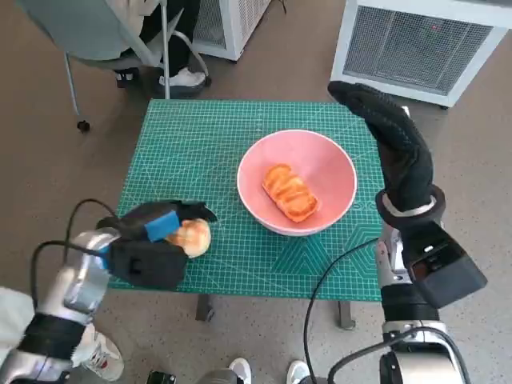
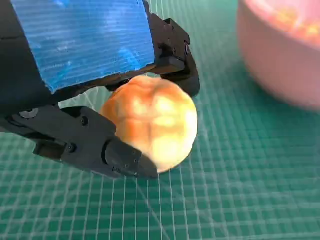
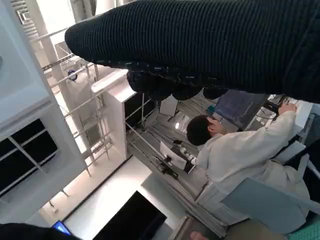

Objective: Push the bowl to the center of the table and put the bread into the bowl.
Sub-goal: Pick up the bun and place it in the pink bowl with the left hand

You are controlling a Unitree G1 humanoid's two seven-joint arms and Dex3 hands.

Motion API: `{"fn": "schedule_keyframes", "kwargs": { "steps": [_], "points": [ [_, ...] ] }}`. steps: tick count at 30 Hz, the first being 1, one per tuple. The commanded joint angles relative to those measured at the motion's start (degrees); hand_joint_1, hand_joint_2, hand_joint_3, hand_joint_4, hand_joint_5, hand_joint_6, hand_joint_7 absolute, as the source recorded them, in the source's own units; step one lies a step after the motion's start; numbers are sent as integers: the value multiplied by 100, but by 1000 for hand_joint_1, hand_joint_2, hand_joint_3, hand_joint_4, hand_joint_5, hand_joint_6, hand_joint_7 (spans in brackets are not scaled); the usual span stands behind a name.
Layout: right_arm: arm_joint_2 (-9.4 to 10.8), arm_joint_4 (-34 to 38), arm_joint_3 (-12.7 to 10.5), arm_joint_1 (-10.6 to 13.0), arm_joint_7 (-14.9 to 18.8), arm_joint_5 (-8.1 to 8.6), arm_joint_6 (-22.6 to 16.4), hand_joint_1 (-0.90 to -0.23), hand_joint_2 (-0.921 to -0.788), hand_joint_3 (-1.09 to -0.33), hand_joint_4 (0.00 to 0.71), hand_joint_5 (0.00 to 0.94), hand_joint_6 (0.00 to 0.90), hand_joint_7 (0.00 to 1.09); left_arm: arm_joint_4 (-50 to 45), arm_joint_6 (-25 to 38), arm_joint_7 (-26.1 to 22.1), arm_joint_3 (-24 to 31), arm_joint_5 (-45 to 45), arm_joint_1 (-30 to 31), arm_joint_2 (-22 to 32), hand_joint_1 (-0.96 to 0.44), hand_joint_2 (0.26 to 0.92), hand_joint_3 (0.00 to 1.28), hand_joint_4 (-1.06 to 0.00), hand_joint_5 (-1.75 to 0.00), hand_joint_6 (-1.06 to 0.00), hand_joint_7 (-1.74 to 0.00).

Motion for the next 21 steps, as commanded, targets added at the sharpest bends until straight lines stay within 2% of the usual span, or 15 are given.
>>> {"fn": "schedule_keyframes", "kwargs": {
  "steps": [1,6,11,16,21],
  "points": [
    [22,45,17,121,58,58,82,-585,-921,-780,258,189,-1,778,-841,250,-8,415,-237,-6,97,0,914,129,-628,-1280,-578,-1177],
    [42,52,21,114,82,105,137,-586,-921,-780,261,196,-1,777,-1565,479,137,773,-360,-207,0,1,916,125,-592,-1320,-613,-1141],
    [65,16,25,123,120,155,197,-581,-921,-784,259,203,-1,793,-1866,587,384,852,-281,-625,-205,1,920,119,-583,-1308,-619,-1155],
    [61,29,24,128,184,224,211,-583,-921,-784,255,210,-1,799,-1858,530,712,678,-107,-1221,-525,0,920,117,-599,-1216,-603,-1244],
    [52,19,14,134,238,275,214,-586,-921,-782,253,214,-1,800,-1502,371,971,338,25,-1837,-959,0,921,109,-609,-1184,-610,-1256]
  ]
}}
